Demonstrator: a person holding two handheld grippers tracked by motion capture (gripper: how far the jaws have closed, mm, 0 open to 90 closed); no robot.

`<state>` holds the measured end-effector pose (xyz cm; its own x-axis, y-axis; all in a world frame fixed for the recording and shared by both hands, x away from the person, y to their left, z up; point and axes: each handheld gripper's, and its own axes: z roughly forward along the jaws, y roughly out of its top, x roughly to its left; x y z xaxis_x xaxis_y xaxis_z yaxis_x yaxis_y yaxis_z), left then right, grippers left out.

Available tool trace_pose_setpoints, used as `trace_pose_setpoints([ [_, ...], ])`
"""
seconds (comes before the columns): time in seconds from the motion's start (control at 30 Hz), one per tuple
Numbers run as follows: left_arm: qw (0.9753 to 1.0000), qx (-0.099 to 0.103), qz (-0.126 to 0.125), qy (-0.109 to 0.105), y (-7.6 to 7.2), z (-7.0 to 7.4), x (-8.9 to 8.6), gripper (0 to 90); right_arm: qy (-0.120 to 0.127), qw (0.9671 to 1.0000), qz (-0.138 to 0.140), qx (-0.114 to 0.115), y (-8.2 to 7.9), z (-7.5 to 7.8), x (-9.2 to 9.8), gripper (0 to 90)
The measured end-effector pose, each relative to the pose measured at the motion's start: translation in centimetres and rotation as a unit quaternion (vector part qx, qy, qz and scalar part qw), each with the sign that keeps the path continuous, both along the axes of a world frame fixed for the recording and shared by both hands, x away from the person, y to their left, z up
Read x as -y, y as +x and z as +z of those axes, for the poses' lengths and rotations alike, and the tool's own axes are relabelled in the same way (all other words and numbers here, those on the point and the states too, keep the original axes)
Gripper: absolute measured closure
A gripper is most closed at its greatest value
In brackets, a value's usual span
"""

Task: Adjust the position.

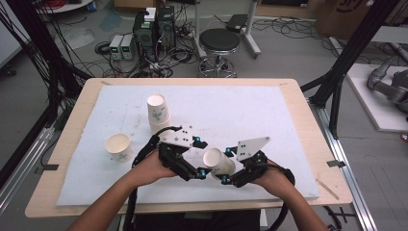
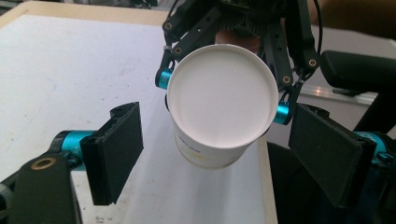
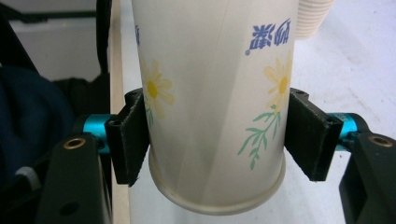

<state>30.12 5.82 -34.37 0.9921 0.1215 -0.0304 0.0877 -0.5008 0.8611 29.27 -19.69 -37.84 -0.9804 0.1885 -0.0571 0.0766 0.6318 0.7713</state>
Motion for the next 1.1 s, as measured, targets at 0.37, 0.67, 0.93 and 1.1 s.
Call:
trace_pose_setpoints([
  [0.37, 0.9984, -0.003, -0.017, 0.053, 0.3, 0.0, 0.9, 18.8, -0.055, 0.9984, 0.013, 0.001, 0.1, 0.5, -1.0, 30.5],
  [0.67, 0.9968, -0.007, -0.026, 0.076, 0.5, -0.1, 1.5, 20.2, -0.098, 0.9950, 0.020, -0.007, 0.2, 0.6, -2.1, 30.4],
  [0.93, 0.9959, -0.016, -0.035, 0.082, 0.5, -0.5, 1.9, 25.1, -0.118, 0.9926, 0.029, -0.007, 0.1, 0.9, -2.8, 30.4],
  [1.1, 0.9952, -0.021, -0.044, 0.085, 0.5, -0.8, 2.0, 31.6, -0.124, 0.9918, 0.031, -0.009, 0.1, 0.9, -2.9, 30.4],
])
